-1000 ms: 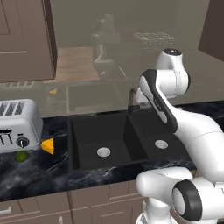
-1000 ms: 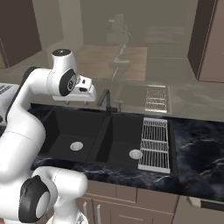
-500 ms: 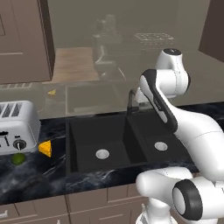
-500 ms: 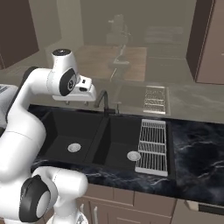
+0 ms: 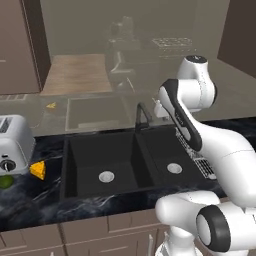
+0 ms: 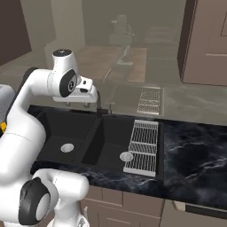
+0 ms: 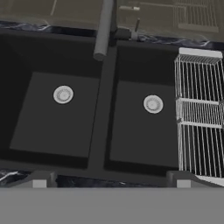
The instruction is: Turn on the sink faucet. Then move the lime from the counter to the sink. Turn off the sink. Move the vegetable from the sink to the pot next to the stove. Finally move the pot to the front left burner.
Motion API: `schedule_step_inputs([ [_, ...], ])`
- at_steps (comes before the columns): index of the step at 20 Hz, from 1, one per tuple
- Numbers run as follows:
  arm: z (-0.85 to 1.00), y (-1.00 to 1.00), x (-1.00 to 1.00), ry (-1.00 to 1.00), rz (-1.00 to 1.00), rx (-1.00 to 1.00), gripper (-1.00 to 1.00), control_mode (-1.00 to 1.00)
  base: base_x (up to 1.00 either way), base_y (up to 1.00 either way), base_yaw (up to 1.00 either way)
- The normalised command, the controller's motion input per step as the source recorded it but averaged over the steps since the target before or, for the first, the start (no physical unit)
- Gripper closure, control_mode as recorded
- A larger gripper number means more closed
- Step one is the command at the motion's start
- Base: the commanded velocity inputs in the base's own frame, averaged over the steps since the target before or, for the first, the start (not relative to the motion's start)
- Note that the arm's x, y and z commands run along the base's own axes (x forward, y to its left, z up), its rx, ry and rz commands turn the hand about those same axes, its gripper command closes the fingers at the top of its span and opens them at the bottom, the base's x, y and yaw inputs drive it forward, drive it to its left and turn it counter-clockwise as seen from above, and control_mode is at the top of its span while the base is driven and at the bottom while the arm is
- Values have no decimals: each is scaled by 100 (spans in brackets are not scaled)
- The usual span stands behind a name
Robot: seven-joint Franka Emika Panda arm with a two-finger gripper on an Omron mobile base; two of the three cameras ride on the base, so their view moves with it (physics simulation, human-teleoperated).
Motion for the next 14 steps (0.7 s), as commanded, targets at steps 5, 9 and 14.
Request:
schedule_step_inputs([
  [5,0,0,0,0,0,0,-100,100,35,-15,-1],
  [9,0,0,0,0,0,0,-100,100,44,6,-5],
  [14,0,0,0,0,0,0,-100,100,1,37,-9],
])
